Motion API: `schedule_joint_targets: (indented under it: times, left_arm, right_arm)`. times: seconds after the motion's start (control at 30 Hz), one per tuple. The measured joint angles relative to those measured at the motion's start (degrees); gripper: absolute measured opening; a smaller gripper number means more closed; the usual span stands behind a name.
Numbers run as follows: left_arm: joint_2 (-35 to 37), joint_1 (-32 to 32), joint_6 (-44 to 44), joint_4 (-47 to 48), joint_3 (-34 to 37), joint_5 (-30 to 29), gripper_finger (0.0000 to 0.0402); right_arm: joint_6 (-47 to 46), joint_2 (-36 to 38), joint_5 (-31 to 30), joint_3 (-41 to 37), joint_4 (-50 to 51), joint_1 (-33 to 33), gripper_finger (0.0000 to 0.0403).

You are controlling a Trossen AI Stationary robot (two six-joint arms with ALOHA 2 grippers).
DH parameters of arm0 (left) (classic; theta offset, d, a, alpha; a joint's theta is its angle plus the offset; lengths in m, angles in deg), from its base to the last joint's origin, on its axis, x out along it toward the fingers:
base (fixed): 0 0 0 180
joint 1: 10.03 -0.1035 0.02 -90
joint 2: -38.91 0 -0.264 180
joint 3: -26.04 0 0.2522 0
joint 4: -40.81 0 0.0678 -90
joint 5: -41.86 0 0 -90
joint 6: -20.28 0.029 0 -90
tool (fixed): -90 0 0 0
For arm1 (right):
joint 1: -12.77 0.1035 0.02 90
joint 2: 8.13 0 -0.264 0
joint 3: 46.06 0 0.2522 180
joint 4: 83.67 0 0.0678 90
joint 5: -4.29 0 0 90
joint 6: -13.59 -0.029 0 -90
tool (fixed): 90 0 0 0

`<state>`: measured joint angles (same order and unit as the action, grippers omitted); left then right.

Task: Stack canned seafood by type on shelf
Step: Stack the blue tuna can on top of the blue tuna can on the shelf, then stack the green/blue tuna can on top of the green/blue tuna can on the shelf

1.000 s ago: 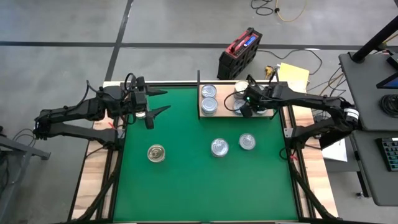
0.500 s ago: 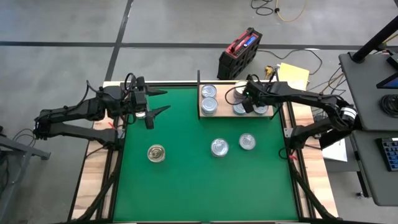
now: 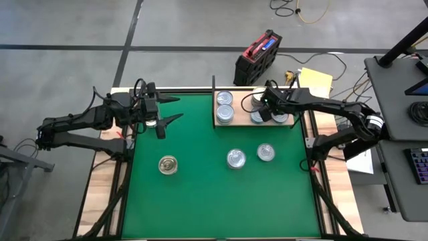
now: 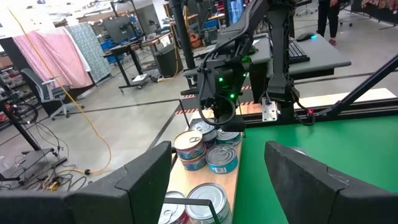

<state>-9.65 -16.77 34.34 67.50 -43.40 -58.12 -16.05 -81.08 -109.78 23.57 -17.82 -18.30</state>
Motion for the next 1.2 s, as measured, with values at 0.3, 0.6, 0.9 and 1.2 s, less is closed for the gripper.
schedule_joint_targets:
  times: [0.3,0.6,0.9,1.2]
  left_arm:
    - [0.00,-0.01,0.00,0.01,0.00,0.00,0.0242]
    - [0.00,-0.02,0.00,0.02,0.00,0.01,0.0242]
    - [0.00,-0.02,-1.35,0.70,0.00,0.00,0.0242]
    - [-0.30,0.04,-6.10,-0.57,4.24,0.03,0.0242]
  right_arm:
    - [0.74,0.00,-2.37,-0.99,-2.30,-0.29,0.0009]
    - [3.32,0.04,-3.02,-1.00,-4.63,-0.37,0.0009]
    - [3.66,5.69,-1.39,-1.00,-4.42,3.81,0.0009]
    - [3.42,13.70,-1.19,-2.13,-4.86,17.79,0.0009]
